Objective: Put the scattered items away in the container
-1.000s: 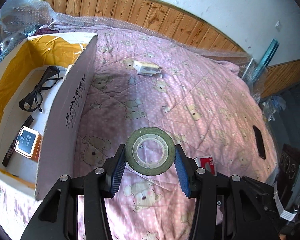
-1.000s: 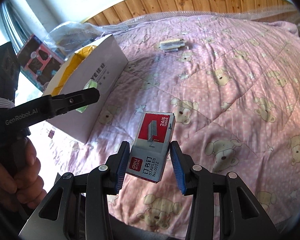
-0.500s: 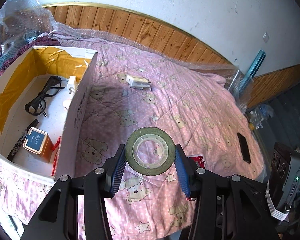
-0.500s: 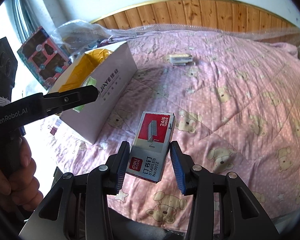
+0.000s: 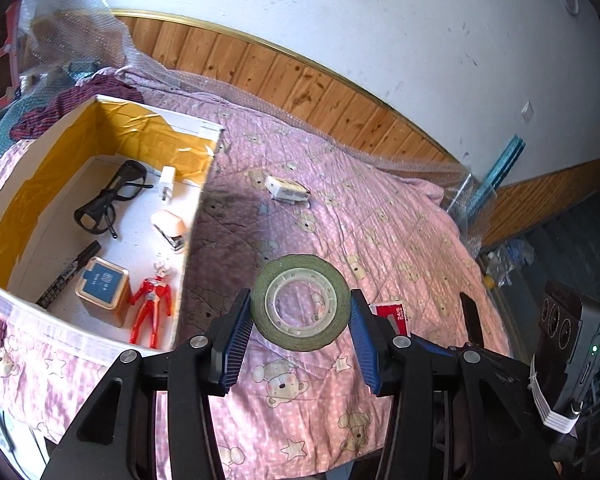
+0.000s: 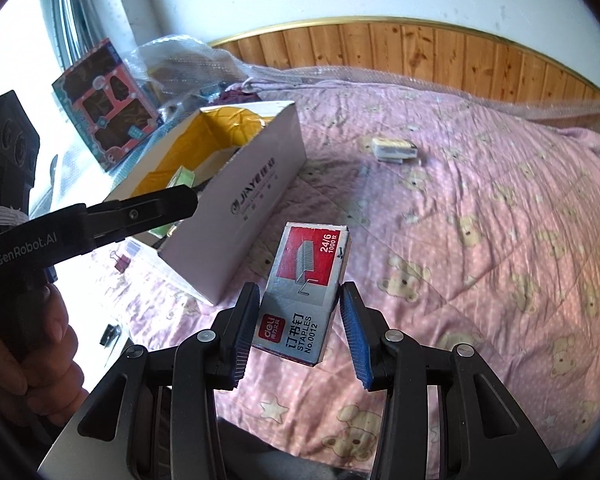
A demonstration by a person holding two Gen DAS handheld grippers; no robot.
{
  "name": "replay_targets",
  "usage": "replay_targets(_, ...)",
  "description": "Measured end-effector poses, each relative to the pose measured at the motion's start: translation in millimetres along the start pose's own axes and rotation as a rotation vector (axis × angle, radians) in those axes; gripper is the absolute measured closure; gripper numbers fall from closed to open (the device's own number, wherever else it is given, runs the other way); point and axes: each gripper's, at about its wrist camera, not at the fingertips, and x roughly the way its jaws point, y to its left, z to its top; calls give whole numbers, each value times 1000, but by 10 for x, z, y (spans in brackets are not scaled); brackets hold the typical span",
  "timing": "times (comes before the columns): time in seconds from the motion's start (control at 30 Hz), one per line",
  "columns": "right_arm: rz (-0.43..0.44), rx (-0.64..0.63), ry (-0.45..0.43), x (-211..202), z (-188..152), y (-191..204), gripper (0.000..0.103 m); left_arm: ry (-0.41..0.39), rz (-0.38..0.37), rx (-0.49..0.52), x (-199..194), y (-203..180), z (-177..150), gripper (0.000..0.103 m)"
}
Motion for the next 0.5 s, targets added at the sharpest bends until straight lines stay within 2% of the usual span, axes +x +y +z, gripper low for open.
replay_targets(0.5, 38, -74, -12, 63, 304, 360, 59, -67, -18, -90, -314, 396, 124, 55)
